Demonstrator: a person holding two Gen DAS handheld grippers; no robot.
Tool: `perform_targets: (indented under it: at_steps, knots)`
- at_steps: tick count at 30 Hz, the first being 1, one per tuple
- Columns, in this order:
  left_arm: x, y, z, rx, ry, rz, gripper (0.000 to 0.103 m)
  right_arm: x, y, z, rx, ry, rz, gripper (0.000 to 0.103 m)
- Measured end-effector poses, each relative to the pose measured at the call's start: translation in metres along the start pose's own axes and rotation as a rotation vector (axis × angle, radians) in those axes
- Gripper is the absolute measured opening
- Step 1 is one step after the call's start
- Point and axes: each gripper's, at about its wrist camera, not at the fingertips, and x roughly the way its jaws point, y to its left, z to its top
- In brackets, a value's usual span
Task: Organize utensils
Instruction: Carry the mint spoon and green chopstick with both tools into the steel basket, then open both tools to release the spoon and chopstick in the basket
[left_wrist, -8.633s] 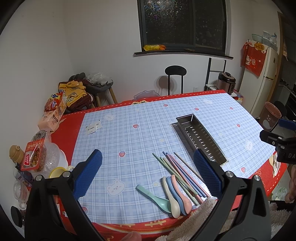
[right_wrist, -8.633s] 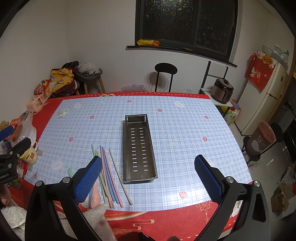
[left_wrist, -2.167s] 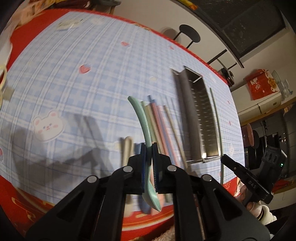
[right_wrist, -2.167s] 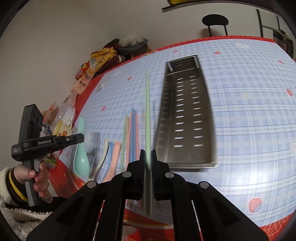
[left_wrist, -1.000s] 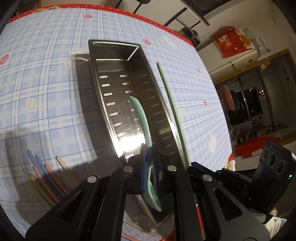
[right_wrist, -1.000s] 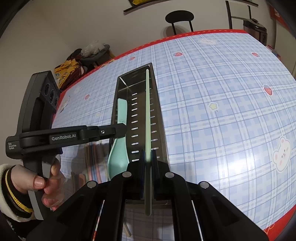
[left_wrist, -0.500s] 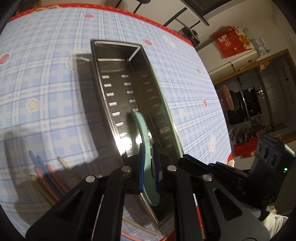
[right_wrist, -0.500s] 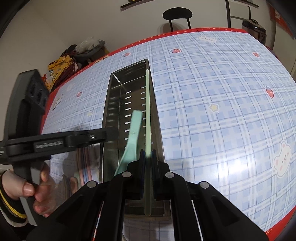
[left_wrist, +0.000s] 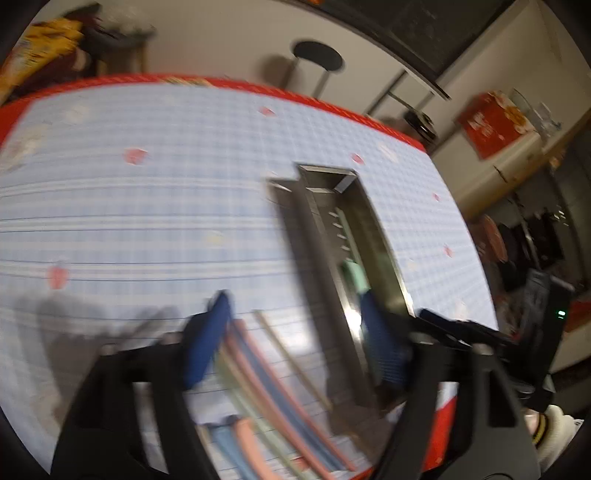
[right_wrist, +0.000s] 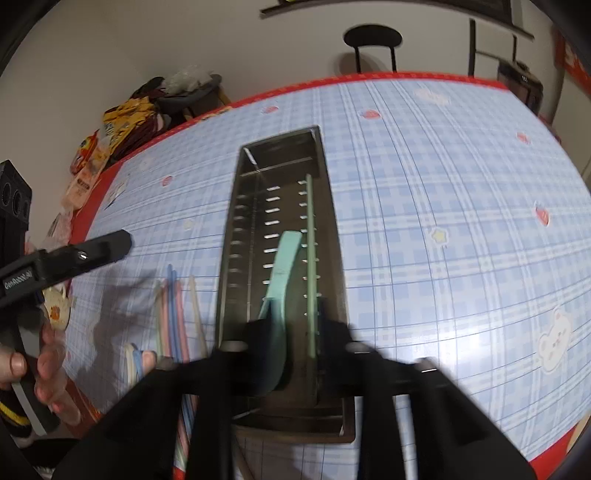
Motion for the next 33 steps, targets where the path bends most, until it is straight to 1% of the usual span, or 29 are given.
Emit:
perform_targets:
  at_steps: [1,2,3,5,7,11,15,18,20,22,25,29,31,33]
  knots:
    - [-0.01,0.005,-0.002,-0.008,-0.023,0.025,0.089,-0.006,0.004,-0.002,-0.021,-0.015,-0.006,0.061]
    - [-0.016,0.009,-0.004,-0.015,-0.035,0.046,0.093,-0.01,0.007,-0.003,-0.04,-0.025,-0.014,0.068]
    - [-0.023,0.013,-0.007,-0.025,-0.045,0.077,0.094,-0.012,0.01,-0.005,-0.057,-0.031,-0.024,0.072]
    - [-0.033,0.021,-0.014,-0.047,-0.048,0.117,0.095,-0.019,0.016,-0.009,-0.094,-0.043,-0.055,0.09]
    - [-0.042,0.028,-0.022,-0.072,-0.051,0.154,0.096,-0.026,0.021,-0.014,-0.121,-0.061,-0.056,0.096]
    - [-0.055,0.031,-0.044,-0.074,-0.054,0.234,0.097,-0.038,0.028,-0.028,-0.141,-0.082,-0.028,0.097]
    - [-0.064,0.03,-0.073,-0.067,-0.043,0.295,0.097,-0.04,0.034,-0.048,-0.185,-0.053,0.008,0.097]
    - [-0.067,0.034,-0.094,-0.093,-0.027,0.34,0.097,-0.038,0.035,-0.06,-0.2,-0.022,0.022,0.097]
    - [-0.068,0.037,-0.107,-0.12,-0.008,0.356,0.097,-0.037,0.033,-0.063,-0.19,-0.013,0.034,0.097]
    - [-0.071,0.037,-0.118,-0.134,-0.006,0.374,0.097,-0.037,0.031,-0.064,-0.186,-0.015,0.043,0.097]
    - [-0.078,0.03,-0.134,-0.12,-0.013,0.415,0.097,-0.037,0.03,-0.069,-0.188,-0.014,0.06,0.097]
    - [-0.086,0.026,-0.156,-0.094,-0.001,0.468,0.096,-0.028,0.035,-0.077,-0.194,0.027,0.095,0.097]
    - [-0.087,0.028,-0.164,-0.088,0.009,0.479,0.096,-0.025,0.043,-0.081,-0.217,0.057,0.111,0.097]
    - [-0.086,0.031,-0.166,-0.088,0.016,0.465,0.096,-0.028,0.048,-0.082,-0.236,0.056,0.115,0.096]
